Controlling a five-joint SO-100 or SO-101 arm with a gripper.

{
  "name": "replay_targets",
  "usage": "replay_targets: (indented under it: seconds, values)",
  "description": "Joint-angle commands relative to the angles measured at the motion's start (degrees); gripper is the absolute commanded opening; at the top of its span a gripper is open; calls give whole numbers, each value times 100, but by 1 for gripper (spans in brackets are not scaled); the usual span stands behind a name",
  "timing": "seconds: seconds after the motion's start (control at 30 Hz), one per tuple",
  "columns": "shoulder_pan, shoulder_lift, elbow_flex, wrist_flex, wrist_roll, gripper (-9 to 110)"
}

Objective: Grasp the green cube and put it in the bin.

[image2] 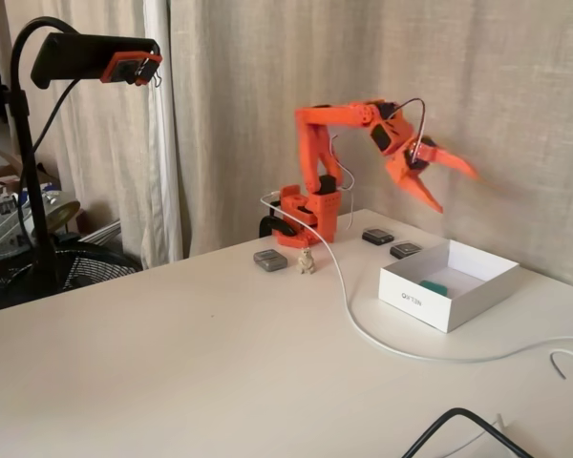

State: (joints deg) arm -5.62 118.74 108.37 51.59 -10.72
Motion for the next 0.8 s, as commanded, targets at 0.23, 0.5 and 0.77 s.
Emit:
replay_targets:
  seconds: [0.23, 0.5, 0.77]
  values:
    - [-483, 4148, 3032, -53, -9, 34]
    - [-466, 6231, 4588, 404, -9, 34]
    - [-334, 7084, 5423, 1055, -9, 33]
